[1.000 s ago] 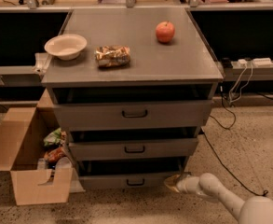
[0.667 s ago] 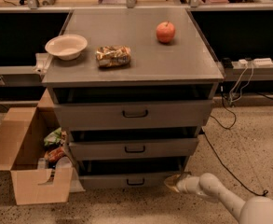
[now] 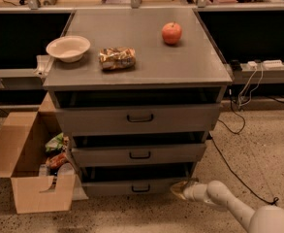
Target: Close bottom drawer
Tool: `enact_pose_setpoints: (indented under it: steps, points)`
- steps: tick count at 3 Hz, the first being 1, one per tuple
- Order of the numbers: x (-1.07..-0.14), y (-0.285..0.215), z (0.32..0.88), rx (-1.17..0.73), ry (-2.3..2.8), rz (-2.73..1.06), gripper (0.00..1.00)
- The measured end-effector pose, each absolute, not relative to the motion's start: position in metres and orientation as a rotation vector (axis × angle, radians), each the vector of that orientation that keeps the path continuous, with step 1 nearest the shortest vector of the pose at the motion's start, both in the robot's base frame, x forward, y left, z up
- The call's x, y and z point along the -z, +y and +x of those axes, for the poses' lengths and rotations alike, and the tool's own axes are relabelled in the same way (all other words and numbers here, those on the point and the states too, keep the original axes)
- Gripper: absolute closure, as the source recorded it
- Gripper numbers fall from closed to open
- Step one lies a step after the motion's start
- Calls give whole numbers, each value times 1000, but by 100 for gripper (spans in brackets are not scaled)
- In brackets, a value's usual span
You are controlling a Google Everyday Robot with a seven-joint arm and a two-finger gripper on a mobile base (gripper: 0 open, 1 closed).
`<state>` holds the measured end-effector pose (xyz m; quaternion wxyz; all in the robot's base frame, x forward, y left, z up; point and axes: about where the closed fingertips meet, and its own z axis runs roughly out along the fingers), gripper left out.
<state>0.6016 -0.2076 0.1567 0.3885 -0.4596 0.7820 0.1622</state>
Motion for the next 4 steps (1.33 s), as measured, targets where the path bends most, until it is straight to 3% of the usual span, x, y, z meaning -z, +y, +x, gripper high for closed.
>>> enact_pose_setpoints:
  steps: [4]
  points:
    - [-154, -208, 610, -406, 2000, -1087, 100]
